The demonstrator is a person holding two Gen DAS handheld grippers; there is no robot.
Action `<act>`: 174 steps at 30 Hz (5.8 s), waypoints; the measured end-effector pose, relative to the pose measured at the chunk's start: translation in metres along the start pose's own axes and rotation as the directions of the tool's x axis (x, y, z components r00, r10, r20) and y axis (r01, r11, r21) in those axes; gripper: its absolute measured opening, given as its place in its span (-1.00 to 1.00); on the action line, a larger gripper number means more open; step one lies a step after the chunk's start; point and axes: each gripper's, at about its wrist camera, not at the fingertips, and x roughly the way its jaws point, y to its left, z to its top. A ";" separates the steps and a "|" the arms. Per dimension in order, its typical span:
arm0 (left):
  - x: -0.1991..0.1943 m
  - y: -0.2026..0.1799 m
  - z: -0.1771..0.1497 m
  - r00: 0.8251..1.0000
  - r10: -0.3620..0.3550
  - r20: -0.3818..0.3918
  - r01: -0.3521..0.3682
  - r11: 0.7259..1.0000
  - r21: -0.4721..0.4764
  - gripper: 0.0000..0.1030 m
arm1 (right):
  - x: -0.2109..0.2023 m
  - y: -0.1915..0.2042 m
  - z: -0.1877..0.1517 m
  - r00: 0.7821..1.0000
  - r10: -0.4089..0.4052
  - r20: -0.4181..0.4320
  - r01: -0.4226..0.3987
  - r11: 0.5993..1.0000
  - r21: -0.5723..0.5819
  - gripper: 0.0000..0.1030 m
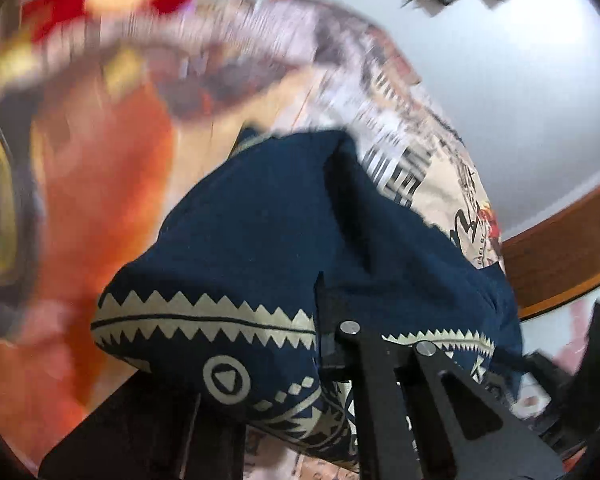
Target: Fold large clothes
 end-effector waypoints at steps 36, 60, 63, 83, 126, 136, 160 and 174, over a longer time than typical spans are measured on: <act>0.032 -0.259 -0.126 0.971 -0.022 -0.236 0.177 0.730 0.660 -0.87 | -0.170 -0.127 -0.150 0.957 -0.206 0.204 0.113 0.913 0.393 0.99; -0.073 -0.180 -0.069 0.991 -0.055 -0.125 0.118 0.808 0.578 0.20 | -0.172 -0.079 -0.066 0.925 -0.109 0.363 0.031 0.976 0.215 0.99; -0.046 -0.173 -0.062 0.982 -0.045 -0.182 0.138 0.829 0.541 0.20 | -0.134 -0.087 -0.052 0.951 -0.115 0.286 0.038 0.964 0.264 0.99; -0.036 -0.176 -0.090 0.992 0.010 -0.128 0.082 0.717 0.692 0.45 | -0.106 -0.142 -0.122 0.977 -0.174 0.120 0.122 0.928 0.353 0.99; 0.099 -0.134 -0.002 0.783 -0.374 -0.496 0.447 0.894 0.032 0.51 | -0.001 -0.179 -0.044 0.900 0.387 0.202 -0.434 0.747 0.504 0.31; 0.046 -0.138 0.010 0.826 -0.348 -0.443 0.440 0.889 0.123 0.30 | -0.028 -0.155 -0.028 0.913 0.343 0.220 -0.407 0.777 0.481 -0.24; -0.104 -0.017 0.097 0.919 -0.346 -0.188 0.374 0.916 0.147 0.30 | -0.087 0.016 0.068 0.878 0.376 0.296 -0.447 0.866 0.225 -0.25; -0.030 0.094 0.073 0.915 -0.249 -0.317 0.261 0.965 -0.003 0.30 | 0.041 0.074 0.081 0.915 0.398 0.068 -0.401 0.876 0.268 -0.25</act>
